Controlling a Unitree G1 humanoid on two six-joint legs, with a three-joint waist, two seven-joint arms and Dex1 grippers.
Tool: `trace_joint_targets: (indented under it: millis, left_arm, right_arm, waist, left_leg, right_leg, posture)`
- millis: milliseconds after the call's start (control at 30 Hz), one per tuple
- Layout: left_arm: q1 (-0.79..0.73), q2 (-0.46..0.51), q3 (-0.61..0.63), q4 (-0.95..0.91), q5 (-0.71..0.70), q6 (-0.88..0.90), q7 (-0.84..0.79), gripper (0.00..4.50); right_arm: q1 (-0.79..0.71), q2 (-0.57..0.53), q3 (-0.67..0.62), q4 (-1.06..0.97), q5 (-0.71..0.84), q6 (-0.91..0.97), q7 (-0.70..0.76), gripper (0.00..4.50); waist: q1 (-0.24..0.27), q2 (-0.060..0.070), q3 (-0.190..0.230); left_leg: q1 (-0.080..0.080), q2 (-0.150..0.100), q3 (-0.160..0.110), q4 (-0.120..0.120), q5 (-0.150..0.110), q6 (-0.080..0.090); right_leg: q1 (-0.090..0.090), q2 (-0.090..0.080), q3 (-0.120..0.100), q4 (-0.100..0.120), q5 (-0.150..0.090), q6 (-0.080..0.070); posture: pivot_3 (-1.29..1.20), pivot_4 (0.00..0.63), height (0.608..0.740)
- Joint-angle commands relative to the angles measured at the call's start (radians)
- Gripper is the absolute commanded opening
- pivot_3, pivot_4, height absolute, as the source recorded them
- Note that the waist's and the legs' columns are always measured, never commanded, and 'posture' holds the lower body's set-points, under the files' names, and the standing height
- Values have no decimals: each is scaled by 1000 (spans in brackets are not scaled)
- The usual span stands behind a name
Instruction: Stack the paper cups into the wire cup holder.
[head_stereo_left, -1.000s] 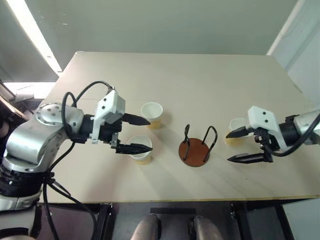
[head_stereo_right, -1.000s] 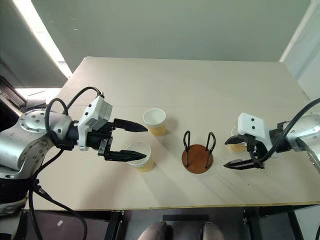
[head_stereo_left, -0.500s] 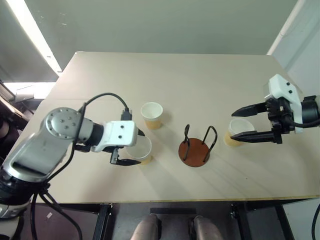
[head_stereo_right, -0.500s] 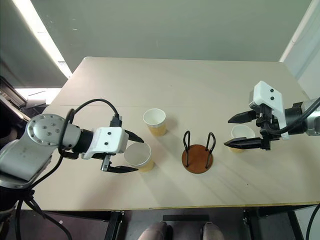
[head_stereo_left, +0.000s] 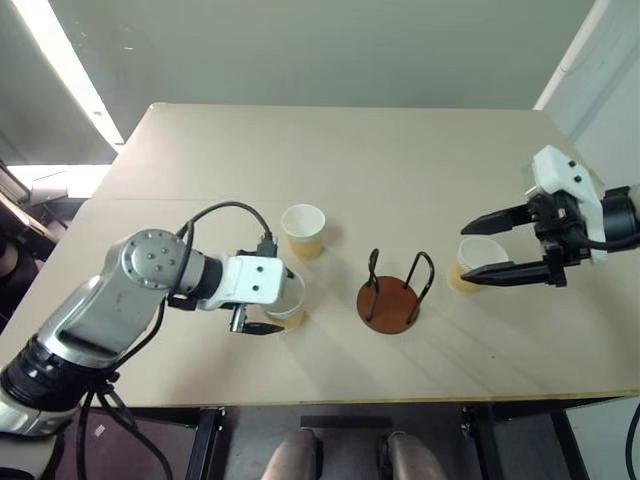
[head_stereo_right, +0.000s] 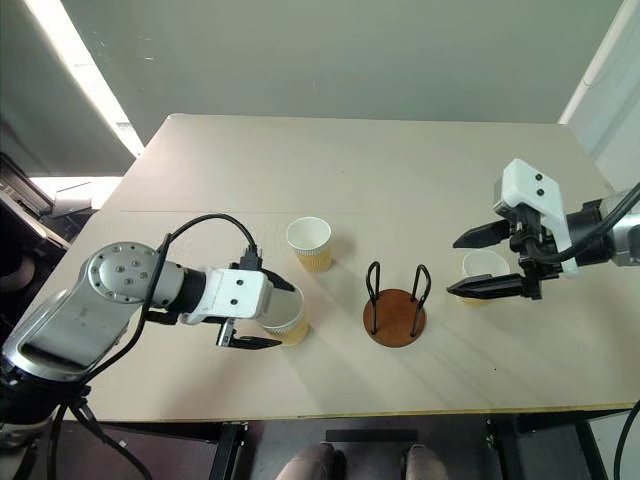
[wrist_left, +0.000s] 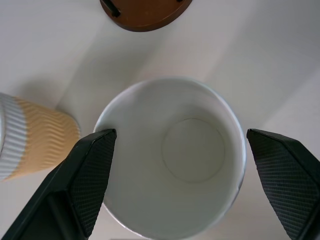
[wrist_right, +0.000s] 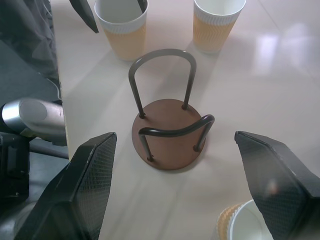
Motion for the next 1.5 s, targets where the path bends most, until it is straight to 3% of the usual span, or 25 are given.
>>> trace_joint_targets:
  millis: [33, 167, 500, 533, 867, 1100, 1300, 1500]
  left_arm:
    - [-7, -8, -4, -5, 15, -30, -17, 4500]
    - [-7, -15, -5, -13, 7, -70, -46, 3964]
    - [11, 44, 44, -23, -50, -159, -156, 246]
    - [11, 47, 47, -21, -52, -162, -160, 38]
    - [-28, 33, 64, 6, -88, -132, -184, 38]
    - [-268, -27, 89, 101, -208, -12, -234, 38]
    - [-537, -157, 114, 207, -385, 166, -270, 38]
    - [-759, -349, 28, 403, -381, 137, -337, 38]
  right_arm:
    - [-13, -12, -22, -19, 10, -1, -10, 3899]
    - [3, -2, -49, -38, 40, 2, -20, 3927]
    - [22, 6, -88, -43, 80, -33, -19, 3927]
    - [22, 6, -88, -40, 80, -37, -19, 3927]
    - [10, 43, -78, 10, 48, -129, -25, 3927]
    - [-15, 21, -73, 79, 25, -153, -3, 3927]
    - [-5, 4, -99, 110, 28, -147, -6, 3927]
    - [55, -27, -143, 105, 30, -139, -14, 3927]
  waist:
    - [0, 0, 0]
    - [0, 0, 0]
    - [-1, 0, 0]
    - [0, 0, 0]
    - [0, 0, 0]
    - [2, 0, 0]
    - [2, 0, 0]
    - [10, 0, 0]
  left_leg:
    - [0, 0, 0, 0, 0, 0]
    - [0, 0, 0, 0, 0, 0]
    - [0, 0, 0, 0, 0, 0]
    - [0, 0, 0, 0, 0, 0]
    - [0, 0, 0, 0, 0, 0]
    - [-1, 0, 0, 1, 0, 1]
    - [-3, 0, 0, 1, 0, 1]
    - [-6, 0, 0, 2, -1, 2]
  right_leg:
    - [0, 0, 0, 0, 0, 0]
    - [0, 0, 0, 0, 0, 0]
    - [0, 0, 0, 0, 0, 0]
    - [0, 0, 0, 0, 0, 0]
    - [0, 0, 0, 1, 0, 0]
    - [0, 0, 0, 1, 0, 0]
    - [-1, -1, -1, 2, 0, 1]
    - [-1, -1, -1, 0, 1, 2]
  posture:
    - [0, 150, 740]
    - [0, 150, 740]
    - [0, 150, 740]
    - [0, 150, 740]
    - [0, 150, 740]
    - [0, 150, 740]
    - [0, 150, 740]
    - [0, 150, 740]
